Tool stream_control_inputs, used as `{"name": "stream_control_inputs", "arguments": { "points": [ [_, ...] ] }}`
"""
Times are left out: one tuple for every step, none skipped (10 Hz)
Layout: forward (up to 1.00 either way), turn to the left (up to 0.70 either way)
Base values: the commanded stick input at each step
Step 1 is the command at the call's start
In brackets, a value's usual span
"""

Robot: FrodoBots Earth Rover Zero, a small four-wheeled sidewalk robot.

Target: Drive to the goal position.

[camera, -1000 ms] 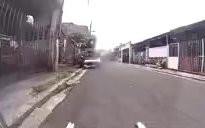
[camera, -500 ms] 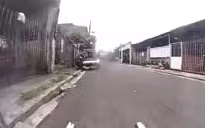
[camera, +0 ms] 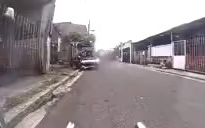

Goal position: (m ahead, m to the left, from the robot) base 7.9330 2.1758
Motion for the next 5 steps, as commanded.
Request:
{"name": "stream_control_inputs", "arguments": {
  "points": [
    [0.7,-0.05],
    [0.7,0.0],
    [0.7,0.0],
    [0.7,0.0],
    [0.7,0.0]
  ]
}}
